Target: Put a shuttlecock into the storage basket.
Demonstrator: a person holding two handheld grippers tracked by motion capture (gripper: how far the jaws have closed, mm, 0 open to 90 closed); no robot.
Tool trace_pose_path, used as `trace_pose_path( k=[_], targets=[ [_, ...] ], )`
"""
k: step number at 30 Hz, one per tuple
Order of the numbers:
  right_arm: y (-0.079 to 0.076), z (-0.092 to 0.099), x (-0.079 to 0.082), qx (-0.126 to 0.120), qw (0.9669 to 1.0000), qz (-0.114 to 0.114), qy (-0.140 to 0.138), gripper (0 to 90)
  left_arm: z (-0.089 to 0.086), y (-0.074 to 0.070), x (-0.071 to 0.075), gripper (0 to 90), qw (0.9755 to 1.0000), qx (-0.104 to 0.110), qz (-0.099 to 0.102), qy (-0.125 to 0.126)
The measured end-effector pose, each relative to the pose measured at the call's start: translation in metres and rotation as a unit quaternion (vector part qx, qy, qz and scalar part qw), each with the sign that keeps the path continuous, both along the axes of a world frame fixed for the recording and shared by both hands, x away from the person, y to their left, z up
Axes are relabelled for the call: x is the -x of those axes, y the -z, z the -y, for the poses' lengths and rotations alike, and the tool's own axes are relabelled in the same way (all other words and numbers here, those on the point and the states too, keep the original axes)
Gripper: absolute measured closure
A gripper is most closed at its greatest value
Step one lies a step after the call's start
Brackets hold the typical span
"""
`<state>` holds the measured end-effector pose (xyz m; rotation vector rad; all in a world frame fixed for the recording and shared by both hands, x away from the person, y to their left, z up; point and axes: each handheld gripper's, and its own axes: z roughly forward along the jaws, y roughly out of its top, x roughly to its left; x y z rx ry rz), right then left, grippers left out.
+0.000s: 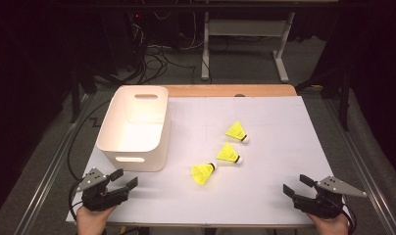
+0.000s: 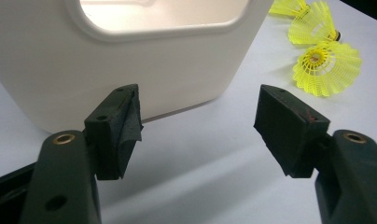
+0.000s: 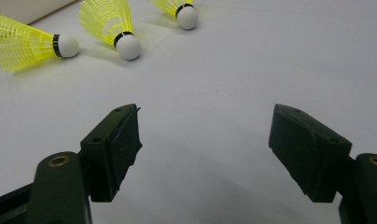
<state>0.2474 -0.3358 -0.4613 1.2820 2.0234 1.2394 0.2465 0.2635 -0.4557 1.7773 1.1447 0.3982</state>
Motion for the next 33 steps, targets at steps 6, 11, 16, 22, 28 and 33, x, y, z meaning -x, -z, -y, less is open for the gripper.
trace_pose_path(
  k=[6,11,16,22,28,33],
  targets=[
    [0.000,0.000,0.000,0.001,1.0000,0.000,0.000,25.2,0.005,-0.002,-0.001,32.7,0.9999,-0.006,-0.001,0.010],
    [0.000,-0.001,-0.001,0.002,1.0000,-0.002,0.001,25.2,0.008,-0.003,-0.002,32.6,0.9999,-0.010,-0.001,0.011],
    [0.000,0.000,0.000,0.000,1.0000,0.000,0.001,25.2,0.009,-0.005,-0.003,32.6,0.9999,-0.009,0.001,0.010],
    [0.000,0.000,-0.001,0.000,1.0000,0.000,-0.001,25.1,0.015,-0.005,-0.004,32.6,0.9997,-0.015,0.001,0.018],
    [0.000,0.000,0.000,0.002,1.0000,-0.001,0.000,25.1,0.022,-0.005,-0.007,32.4,0.9995,-0.019,0.002,0.026],
    [0.000,-0.001,0.000,0.002,1.0000,0.001,-0.002,25.1,0.026,-0.005,-0.008,32.4,0.9992,-0.020,0.002,0.034]
  ],
)
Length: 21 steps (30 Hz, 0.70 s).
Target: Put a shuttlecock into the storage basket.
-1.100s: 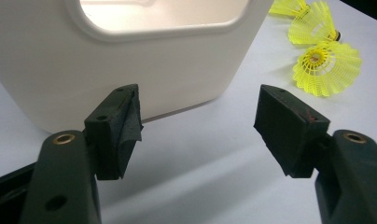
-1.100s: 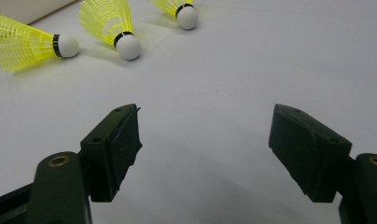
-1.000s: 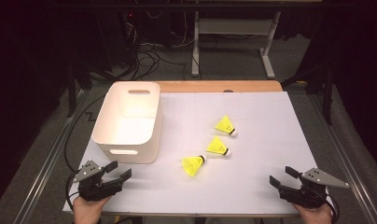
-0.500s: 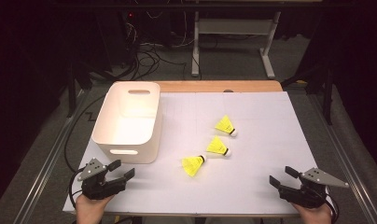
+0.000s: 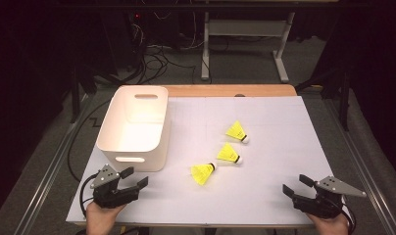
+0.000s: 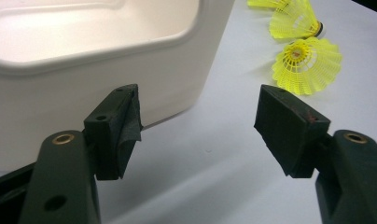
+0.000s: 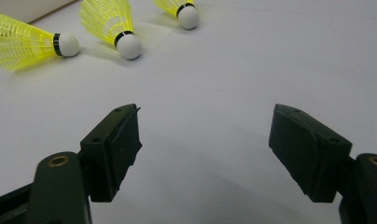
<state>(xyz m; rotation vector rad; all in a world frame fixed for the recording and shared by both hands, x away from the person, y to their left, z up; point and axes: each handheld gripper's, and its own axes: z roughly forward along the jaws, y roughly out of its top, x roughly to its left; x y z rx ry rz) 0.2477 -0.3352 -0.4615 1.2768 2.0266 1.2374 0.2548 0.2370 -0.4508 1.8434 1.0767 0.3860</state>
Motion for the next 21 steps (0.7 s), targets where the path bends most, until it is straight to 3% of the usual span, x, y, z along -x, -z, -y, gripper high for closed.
trace_pose_path(
  k=[4,21],
  targets=[
    [0.000,0.000,-0.001,-0.001,1.0000,-0.001,0.000,25.1,0.004,0.000,-0.002,32.2,0.9999,0.010,-0.006,0.008],
    [0.000,-0.001,-0.001,-0.002,1.0000,0.003,-0.003,25.1,0.016,0.001,-0.005,32.9,0.9997,0.001,-0.002,0.024]
  ],
)
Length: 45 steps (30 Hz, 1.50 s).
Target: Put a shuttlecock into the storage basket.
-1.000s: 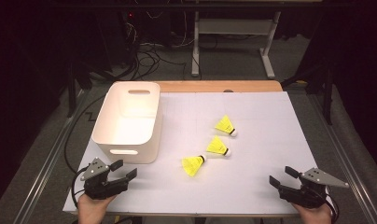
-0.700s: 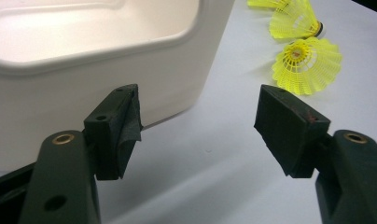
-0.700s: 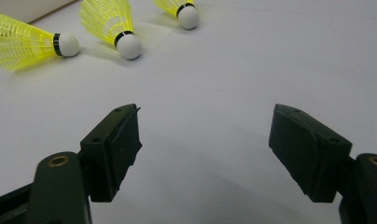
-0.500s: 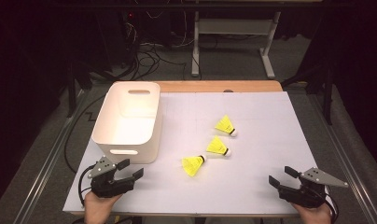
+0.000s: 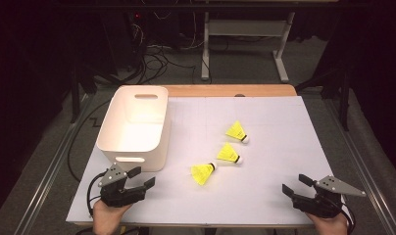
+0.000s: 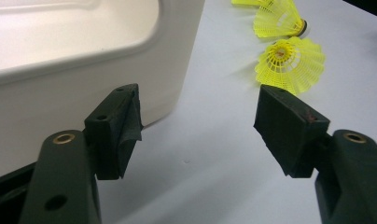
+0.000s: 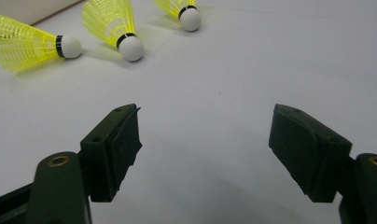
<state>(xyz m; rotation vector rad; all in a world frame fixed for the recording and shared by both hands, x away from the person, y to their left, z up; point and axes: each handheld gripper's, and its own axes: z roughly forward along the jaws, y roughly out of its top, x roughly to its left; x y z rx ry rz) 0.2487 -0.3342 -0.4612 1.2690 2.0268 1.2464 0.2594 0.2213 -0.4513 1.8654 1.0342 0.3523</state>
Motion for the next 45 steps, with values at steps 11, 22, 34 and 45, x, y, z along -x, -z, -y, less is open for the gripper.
trace_pose_path(
  k=[11,22,34,45],
  targets=[
    [0.000,0.000,0.000,0.000,1.0000,0.001,-0.003,25.1,0.010,0.000,-0.002,33.5,0.9999,0.002,-0.006,0.012],
    [0.001,-0.001,-0.001,0.002,1.0000,-0.001,-0.004,25.1,0.023,0.001,-0.005,34.0,0.9996,-0.003,-0.011,0.027],
    [0.001,-0.001,-0.001,0.006,1.0000,-0.001,-0.004,25.2,0.034,0.003,-0.009,34.4,0.9990,-0.009,-0.017,0.040],
    [0.001,-0.001,-0.001,0.005,1.0000,-0.001,-0.005,25.2,0.044,0.005,-0.012,34.5,0.9984,-0.013,-0.022,0.051]
  ],
)
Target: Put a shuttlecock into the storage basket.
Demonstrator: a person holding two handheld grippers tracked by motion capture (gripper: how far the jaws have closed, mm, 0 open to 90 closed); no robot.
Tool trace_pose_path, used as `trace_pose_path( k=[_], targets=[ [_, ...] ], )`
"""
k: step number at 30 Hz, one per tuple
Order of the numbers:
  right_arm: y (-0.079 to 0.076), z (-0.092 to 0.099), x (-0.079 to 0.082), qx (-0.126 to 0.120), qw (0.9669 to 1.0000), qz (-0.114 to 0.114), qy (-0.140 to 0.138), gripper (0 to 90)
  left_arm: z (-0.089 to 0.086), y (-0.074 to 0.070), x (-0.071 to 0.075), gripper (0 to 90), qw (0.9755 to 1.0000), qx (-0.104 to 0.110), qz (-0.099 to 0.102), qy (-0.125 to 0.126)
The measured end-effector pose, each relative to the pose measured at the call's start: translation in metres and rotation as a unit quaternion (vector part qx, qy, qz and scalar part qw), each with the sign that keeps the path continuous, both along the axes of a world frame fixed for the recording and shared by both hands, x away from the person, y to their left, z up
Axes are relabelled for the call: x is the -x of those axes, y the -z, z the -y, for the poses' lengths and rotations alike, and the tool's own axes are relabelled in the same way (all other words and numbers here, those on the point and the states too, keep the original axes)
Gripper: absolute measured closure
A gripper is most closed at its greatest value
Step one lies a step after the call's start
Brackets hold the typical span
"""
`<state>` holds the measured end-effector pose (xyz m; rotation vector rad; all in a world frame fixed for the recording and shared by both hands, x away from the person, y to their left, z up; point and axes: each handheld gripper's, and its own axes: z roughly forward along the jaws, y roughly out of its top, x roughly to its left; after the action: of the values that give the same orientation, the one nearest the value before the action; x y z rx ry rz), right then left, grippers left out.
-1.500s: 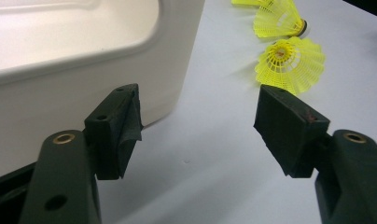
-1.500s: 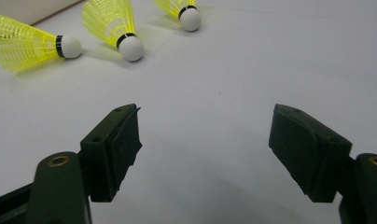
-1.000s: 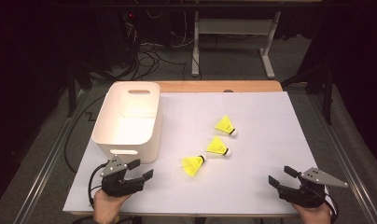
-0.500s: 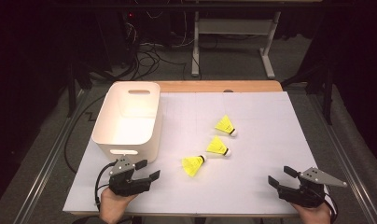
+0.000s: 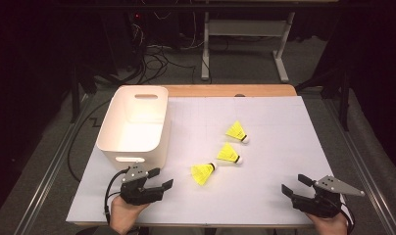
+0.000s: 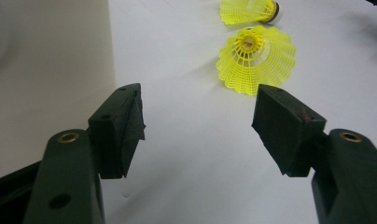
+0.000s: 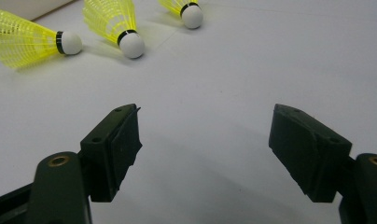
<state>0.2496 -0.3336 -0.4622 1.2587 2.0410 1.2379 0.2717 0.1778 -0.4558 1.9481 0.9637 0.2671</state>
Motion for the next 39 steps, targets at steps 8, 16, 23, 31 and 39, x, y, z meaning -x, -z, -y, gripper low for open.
trace_pose_path(
  k=[8,16,23,31,39],
  targets=[
    [0.000,0.000,0.000,0.000,1.0000,0.000,0.000,25.1,0.007,0.001,-0.002,34.8,1.0000,-0.003,-0.004,0.005],
    [0.000,0.000,0.000,-0.002,1.0000,-0.001,0.000,25.2,0.016,0.002,-0.005,35.1,0.9998,-0.005,-0.009,0.014],
    [0.000,0.000,0.000,-0.003,1.0000,0.000,0.000,25.1,0.025,0.001,-0.007,35.3,0.9997,-0.006,-0.009,0.021],
    [0.000,0.000,0.000,-0.002,1.0000,0.000,0.000,25.1,0.029,0.002,-0.007,35.3,0.9995,-0.009,-0.012,0.027],
    [0.000,0.000,0.000,-0.001,1.0000,0.002,-0.002,25.1,0.033,0.002,-0.007,35.2,0.9995,-0.012,-0.012,0.026]
  ],
)
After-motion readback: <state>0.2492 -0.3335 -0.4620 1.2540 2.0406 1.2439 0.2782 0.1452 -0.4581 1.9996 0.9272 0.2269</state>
